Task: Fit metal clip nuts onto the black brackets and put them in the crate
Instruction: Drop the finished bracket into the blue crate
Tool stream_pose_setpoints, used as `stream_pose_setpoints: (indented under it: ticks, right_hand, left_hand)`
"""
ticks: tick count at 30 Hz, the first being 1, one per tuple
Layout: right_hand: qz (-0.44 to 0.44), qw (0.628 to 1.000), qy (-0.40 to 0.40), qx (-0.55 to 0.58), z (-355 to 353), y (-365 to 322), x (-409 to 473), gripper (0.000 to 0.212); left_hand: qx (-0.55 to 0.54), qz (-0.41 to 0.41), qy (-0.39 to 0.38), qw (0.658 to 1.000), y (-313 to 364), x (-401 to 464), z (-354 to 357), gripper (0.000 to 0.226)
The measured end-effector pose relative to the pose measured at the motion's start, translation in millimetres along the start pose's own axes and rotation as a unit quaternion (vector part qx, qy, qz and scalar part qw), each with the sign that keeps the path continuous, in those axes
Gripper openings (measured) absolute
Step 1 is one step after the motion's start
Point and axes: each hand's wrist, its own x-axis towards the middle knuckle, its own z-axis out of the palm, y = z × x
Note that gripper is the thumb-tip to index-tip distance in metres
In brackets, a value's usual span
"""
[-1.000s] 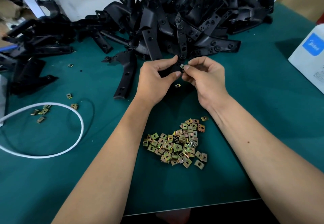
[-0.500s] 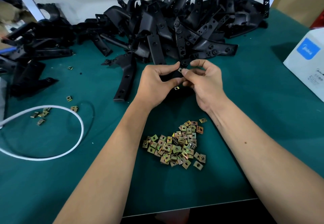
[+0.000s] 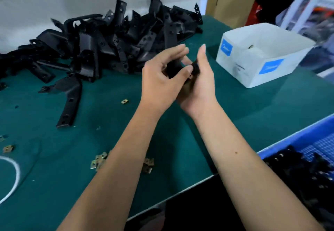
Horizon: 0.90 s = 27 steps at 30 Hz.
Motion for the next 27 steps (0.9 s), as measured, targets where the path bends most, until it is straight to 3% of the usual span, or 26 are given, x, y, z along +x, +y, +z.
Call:
stream_pose_setpoints:
  ticks: [3, 7, 12, 14, 16, 20, 22, 25, 27]
  right_hand:
    - [-0.073, 0.995, -0.010, 0.068, -32.6, -56.2, -32.4, 0.077]
    - [-0.205, 0.975, 0.033, 0.083, -104.1, -124.5, -96.9, 0.061]
    - [-0.319, 0.921, 0.221, 0.036, -212.9, -171.4, -201.5, 0.041]
    - [-0.306, 0.891, 0.335, 0.024, -262.7, -171.7, -238.2, 0.030]
    - [-0.242, 0.863, 0.442, 0.032, -310.3, -160.3, -266.1, 0.032]
    - [-0.139, 0.839, 0.516, 0.103, -368.7, -125.8, -296.9, 0.043]
    - [-0.132, 0.801, 0.579, 0.077, -385.9, -120.2, -301.9, 0.032]
    - [-0.102, 0.678, 0.728, -0.031, -393.8, -125.4, -298.2, 0.032]
    - [-0.129, 0.627, 0.767, -0.053, -384.6, -133.8, -288.1, 0.025]
  left_hand:
    - [-0.052, 0.011, -0.106, 0.993, 19.4, -4.2, 66.2, 0.046]
    - [-0.032, 0.022, -0.269, 0.962, 41.1, -31.1, 167.9, 0.043]
    - [0.019, 0.085, -0.413, 0.906, 47.6, -92.6, 262.7, 0.039]
    - [0.043, 0.072, -0.456, 0.886, 34.8, -118.5, 288.0, 0.035]
    - [0.059, 0.032, -0.496, 0.866, 15.6, -144.9, 307.0, 0.029]
    - [0.114, -0.051, -0.549, 0.826, -26.1, -187.2, 322.2, 0.025]
    - [0.133, -0.065, -0.567, 0.810, -37.1, -196.2, 322.2, 0.024]
    - [0.162, -0.034, -0.565, 0.808, -36.2, -191.1, 322.3, 0.021]
    - [0.160, 0.013, -0.556, 0.816, -23.5, -181.4, 327.1, 0.022]
